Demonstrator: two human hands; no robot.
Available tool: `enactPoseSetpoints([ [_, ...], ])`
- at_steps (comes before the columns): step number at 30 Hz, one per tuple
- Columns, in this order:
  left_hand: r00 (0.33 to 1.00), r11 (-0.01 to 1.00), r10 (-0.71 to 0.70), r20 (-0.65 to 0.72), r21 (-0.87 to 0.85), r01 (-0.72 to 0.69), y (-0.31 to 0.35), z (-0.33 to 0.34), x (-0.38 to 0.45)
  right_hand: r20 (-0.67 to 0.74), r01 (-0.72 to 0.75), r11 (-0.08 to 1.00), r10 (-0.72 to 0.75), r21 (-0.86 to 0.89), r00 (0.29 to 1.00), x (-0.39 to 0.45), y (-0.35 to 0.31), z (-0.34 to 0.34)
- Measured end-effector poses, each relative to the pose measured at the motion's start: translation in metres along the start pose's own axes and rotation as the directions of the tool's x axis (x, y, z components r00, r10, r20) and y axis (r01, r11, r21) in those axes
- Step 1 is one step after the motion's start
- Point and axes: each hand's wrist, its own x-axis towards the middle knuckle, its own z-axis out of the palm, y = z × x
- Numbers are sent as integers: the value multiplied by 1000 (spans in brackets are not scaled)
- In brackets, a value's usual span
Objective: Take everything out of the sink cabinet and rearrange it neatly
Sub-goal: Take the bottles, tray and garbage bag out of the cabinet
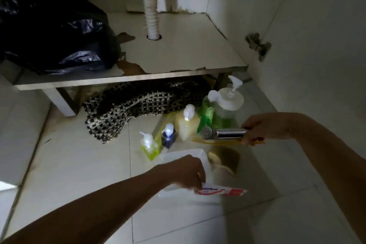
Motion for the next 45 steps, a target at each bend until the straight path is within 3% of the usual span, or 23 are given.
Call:
enactPoseSetpoints([
  [8,992,949,-116,46,299,97,23,89,0,299,-36,999,29,18,954,15,75,40],
  [14,979,914,-202,-17,356,195,11,110,-4,454,-33,999,39,-20,890,35,80,68],
  [22,953,870,-280,-114,388,303,-14,124,-15,252,41,897,80,-440,964,63,82,107],
  [27,968,840,-224,-109,482,249,-19,123,-16,97,-73,939,112,-337,989,76,102,131],
  [32,978,815,-194,-82,541,207,-16,123,-15,-53,-55,968,43,-247,998,77,110,135],
  [41,971,827,-221,-91,510,236,-8,113,-18,-288,-205,809,46,-552,957,76,102,153],
  [45,971,831,-232,-56,507,228,1,98,-24,-324,-264,820,102,-508,941,73,73,130],
])
